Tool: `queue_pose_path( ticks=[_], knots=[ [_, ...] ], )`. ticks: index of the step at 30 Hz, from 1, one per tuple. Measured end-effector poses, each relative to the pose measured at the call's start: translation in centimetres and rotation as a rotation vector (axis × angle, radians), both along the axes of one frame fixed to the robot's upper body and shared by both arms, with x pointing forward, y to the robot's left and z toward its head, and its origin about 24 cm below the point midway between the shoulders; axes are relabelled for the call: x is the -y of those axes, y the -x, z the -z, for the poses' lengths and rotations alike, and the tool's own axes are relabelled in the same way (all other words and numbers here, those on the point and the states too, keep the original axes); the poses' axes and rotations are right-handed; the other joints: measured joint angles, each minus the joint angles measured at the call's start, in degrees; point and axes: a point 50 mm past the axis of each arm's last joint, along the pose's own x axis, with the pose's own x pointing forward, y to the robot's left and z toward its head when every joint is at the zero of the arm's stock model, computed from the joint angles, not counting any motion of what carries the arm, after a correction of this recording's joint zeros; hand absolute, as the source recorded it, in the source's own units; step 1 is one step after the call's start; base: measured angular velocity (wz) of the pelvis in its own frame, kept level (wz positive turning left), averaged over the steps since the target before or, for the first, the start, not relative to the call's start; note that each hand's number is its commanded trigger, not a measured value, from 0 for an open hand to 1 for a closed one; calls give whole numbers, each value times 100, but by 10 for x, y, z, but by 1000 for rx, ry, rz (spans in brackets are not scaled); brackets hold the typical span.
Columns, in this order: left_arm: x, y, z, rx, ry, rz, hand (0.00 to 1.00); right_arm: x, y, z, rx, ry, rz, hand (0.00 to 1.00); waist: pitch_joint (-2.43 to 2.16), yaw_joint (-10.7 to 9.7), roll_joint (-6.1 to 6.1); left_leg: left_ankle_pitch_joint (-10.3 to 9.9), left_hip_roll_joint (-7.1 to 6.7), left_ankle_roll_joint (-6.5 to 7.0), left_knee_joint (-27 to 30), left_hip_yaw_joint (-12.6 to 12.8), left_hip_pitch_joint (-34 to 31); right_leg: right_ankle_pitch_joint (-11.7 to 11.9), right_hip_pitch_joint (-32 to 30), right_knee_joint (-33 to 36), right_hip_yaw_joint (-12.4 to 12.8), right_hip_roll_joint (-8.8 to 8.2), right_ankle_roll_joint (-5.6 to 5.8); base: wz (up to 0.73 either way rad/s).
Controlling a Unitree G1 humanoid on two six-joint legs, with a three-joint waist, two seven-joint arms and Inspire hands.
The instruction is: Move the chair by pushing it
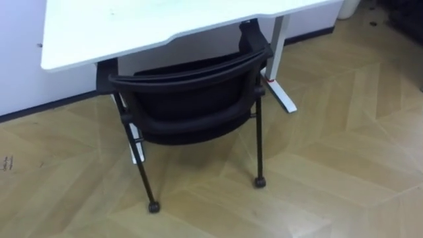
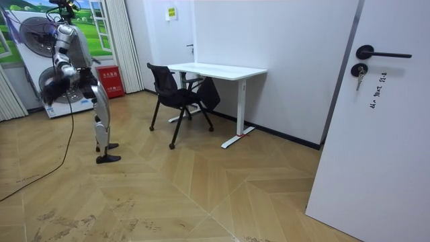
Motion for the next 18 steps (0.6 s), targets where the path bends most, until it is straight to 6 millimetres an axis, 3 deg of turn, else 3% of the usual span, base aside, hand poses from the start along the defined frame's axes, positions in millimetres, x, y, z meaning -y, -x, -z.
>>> queue_pose_path(
  ticks=[2, 5, 6, 7, 13, 18],
  knots=[
    [23, 30, 41, -111, 215, -13, 0, -41, 35, 54, -30, -273, 102, 0, -16, -33, -18, -4, -9, -3, 11, -28, 10, -6, 67, -26, -69, -42, 5, 17],
    [59, 61, 81, -247, 464, 38, 0, -84, 55, 88, -129, -501, 46, 0, -9, -103, -6, -22, -47, 24, 54, -73, 12, -31, 98, -1, -97, -82, 39, 10],
    [66, 65, 88, -267, 513, 58, 0, -91, 56, 93, -145, -539, 18, 0, 7, -111, 18, -28, -51, 33, 66, -73, 11, -33, 99, 5, -95, -87, 43, 0],
    [77, 72, 98, -312, 603, 110, 0, -101, 56, 100, -172, -606, -40, 0, -6, -128, -4, -47, -61, 46, 95, -78, 10, -41, 102, 25, -93, -85, 57, -3],
    [119, 92, 129, -440, 987, 302, 0, -129, 38, 123, -265, -851, -425, 0, -12, -135, -10, -127, -66, 73, 145, -15, 116, 19, 232, -94, -43, -62, 97, -4],
    [134, 76, 142, -469, 1154, 445, 0, -138, 3, 134, -227, -926, -638, 0, 7, -145, 21, -133, -77, 87, 120, 11, 180, 28, 290, -139, 1, -44, 110, 0]
  ],
)
